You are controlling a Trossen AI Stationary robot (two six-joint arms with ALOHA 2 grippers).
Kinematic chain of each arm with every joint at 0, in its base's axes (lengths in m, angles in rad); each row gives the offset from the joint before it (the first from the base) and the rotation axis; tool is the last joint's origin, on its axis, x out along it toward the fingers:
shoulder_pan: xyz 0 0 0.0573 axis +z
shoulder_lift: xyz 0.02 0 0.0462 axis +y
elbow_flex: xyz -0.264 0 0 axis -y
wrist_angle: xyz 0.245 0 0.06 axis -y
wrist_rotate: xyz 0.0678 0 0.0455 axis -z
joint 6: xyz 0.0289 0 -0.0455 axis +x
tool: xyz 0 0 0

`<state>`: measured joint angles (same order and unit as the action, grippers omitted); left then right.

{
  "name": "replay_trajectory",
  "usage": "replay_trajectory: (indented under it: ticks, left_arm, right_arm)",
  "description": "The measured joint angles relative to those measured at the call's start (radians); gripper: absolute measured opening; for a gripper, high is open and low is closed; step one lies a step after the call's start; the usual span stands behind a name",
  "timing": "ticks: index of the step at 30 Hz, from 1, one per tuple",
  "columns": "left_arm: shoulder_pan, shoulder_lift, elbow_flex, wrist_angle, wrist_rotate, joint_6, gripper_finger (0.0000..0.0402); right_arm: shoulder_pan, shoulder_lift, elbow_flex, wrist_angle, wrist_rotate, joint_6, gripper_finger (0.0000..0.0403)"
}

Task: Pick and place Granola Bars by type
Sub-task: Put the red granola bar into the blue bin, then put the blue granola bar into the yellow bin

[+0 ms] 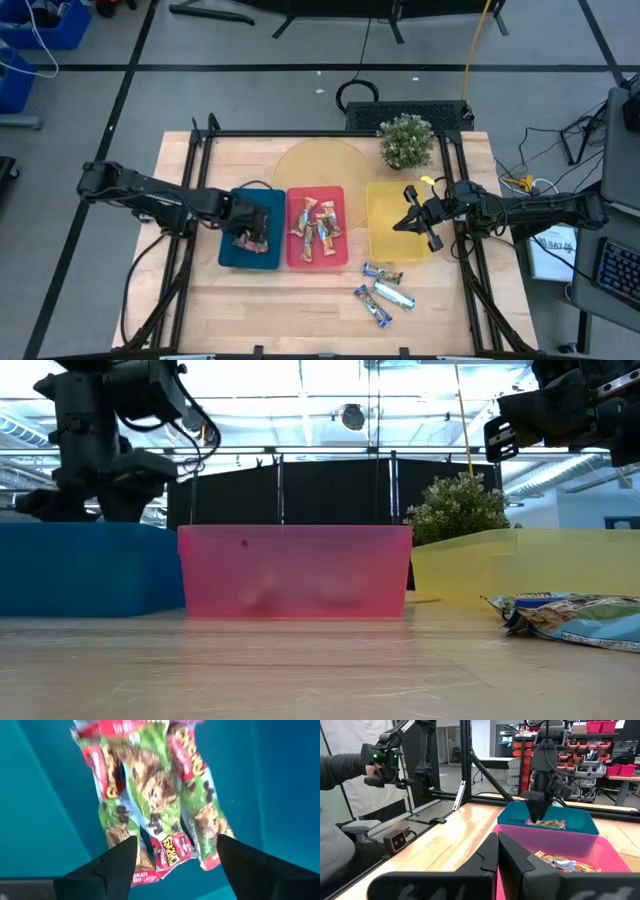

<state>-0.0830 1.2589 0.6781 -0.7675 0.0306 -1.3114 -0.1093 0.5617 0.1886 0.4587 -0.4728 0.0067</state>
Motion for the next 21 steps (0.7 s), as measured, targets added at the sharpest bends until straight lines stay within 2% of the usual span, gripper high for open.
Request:
replay_trajectory:
  ticks: [5, 9, 13, 18, 20, 21]
  left_arm:
    - [-0.012, -0.127, 0.001, -0.006, -0.094, 0.006, 0.0286]
    - [-0.056, -0.224, 0.015, 0.102, -0.224, 0.164, 0.0274]
    - [-0.109, -0.267, 0.015, 0.407, -0.292, 0.498, 0.025]
    - [-0.237, -0.27, 0.015, 0.882, -0.231, 1.05, 0.0206]
    - [-0.294, -0.271, 0.017, 0.981, -0.236, 1.222, 0.0186]
    - [-0.317, -0.272, 0.018, 0.985, -0.272, 1.268, 0.0175]
  right_arm:
    - [0.0, 0.0, 0.0, 0.0, 0.0, 0.0, 0.0]
    - [0.0, 0.0, 0.0, 0.0, 0.0, -0.026, 0.0]
    - [0.0, 0.0, 0.0, 0.0, 0.006, -0.03, 0.0]
    - [0.0, 0.0, 0.0, 0.0, 0.006, -0.03, 0.0]
    - [0.0, 0.0, 0.0, 0.0, 0.006, -0.03, 0.0]
    - [0.0, 0.0, 0.0, 0.0, 0.006, -0.03, 0.0]
